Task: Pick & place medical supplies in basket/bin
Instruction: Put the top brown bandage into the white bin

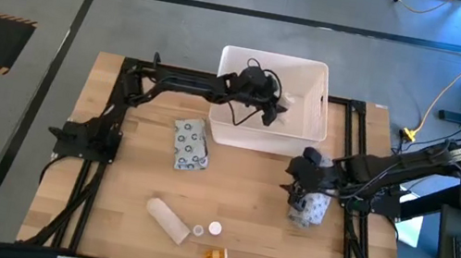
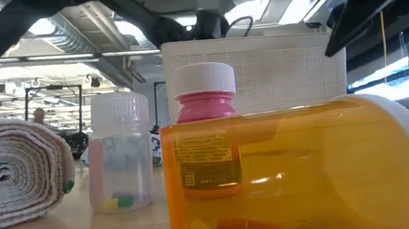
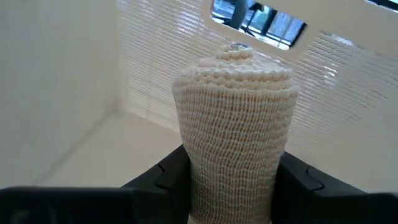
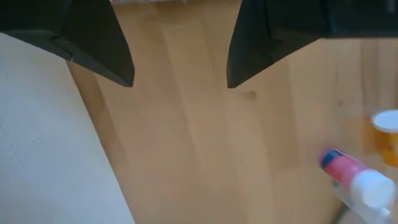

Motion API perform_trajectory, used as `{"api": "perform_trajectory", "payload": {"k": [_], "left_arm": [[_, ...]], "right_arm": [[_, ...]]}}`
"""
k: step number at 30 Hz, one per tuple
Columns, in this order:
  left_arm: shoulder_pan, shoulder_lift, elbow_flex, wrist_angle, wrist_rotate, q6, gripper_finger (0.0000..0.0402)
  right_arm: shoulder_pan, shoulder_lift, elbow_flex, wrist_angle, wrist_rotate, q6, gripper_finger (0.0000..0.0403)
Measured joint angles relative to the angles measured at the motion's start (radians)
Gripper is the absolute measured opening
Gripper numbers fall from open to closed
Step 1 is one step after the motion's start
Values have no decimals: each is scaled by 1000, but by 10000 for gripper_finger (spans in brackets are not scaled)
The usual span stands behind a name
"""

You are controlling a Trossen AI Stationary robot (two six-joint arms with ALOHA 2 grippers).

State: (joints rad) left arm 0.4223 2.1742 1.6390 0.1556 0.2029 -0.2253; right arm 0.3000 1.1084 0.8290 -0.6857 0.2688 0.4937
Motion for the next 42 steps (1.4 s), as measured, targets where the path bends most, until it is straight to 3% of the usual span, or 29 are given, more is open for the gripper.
{"api": "perform_trajectory", "payload": {"k": [7, 17, 26, 42], "left_arm": [[8, 35, 2, 60, -15, 1, 154], [-1, 39, 2, 54, -183, 3, 155], [-9, 39, 1, 53, -183, -57, 162], [-9, 39, 0, 23, -179, -87, 228]], "right_arm": [[0, 0, -61, 17, 0, 28, 257], [0, 0, -65, 32, 0, 25, 257], [0, 0, -65, 31, 0, 26, 257], [0, 0, -65, 31, 0, 29, 257]]}}
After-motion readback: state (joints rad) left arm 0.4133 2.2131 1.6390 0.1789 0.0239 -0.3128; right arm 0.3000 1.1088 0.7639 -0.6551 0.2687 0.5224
